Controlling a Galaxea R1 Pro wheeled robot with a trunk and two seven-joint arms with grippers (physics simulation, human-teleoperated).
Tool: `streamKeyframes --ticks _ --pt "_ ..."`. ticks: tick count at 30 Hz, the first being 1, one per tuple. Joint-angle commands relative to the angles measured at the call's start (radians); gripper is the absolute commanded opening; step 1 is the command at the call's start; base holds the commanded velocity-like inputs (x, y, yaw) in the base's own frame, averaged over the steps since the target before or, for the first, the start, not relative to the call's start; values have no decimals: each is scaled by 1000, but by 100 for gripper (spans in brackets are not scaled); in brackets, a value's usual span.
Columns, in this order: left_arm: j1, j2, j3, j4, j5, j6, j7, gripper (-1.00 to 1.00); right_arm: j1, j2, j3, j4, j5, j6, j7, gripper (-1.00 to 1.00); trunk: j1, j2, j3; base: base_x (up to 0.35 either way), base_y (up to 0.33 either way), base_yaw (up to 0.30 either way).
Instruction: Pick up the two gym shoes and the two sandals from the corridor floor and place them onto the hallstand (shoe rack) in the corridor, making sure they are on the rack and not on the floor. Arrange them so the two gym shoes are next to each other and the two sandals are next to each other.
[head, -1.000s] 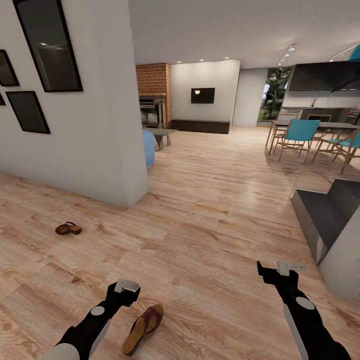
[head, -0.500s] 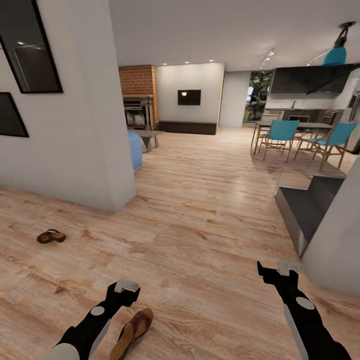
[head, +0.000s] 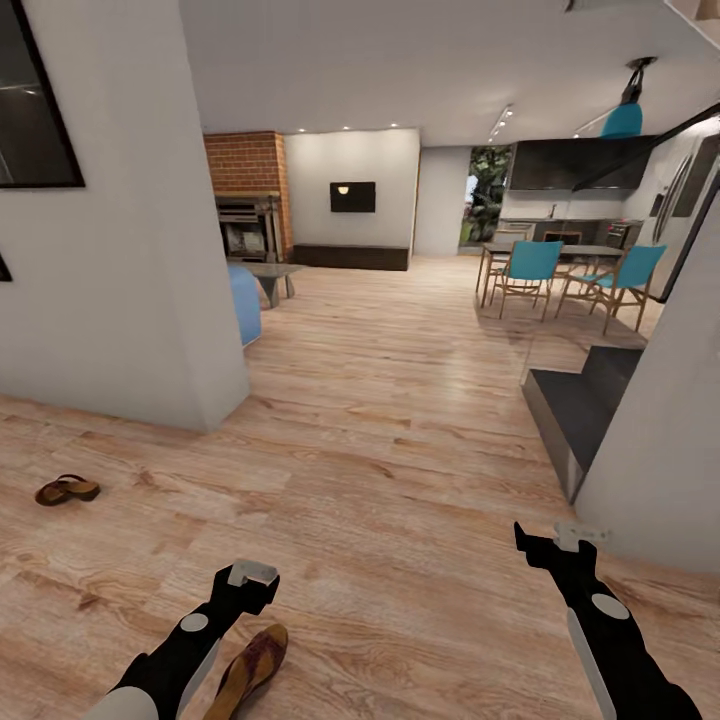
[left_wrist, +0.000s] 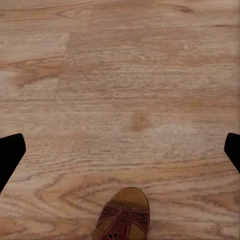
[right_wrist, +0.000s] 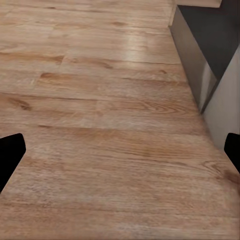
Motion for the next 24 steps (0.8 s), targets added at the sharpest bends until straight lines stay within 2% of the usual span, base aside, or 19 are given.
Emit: streamKeyframes --ticks 1,8,16,24 --pt "-1 0 -1 1 -8 -4 0 100 0 0 0 -2 0 6 -1 100 0 0 -1 0 0 -15" --pt "-1 0 -1 1 -8 -5 2 100 0 0 0 -8 -1 7 -1 100 0 0 -1 0 0 -4" --pt "0 -1 -1 1 -8 -5 5 100 0 3 0 -24 0 8 -1 100 0 0 -1 -192 0 0" --pt "0 0 -1 -1 -9 -4 5 100 0 3 0 -24 0 8 -1 100 0 0 -1 -55 0 0"
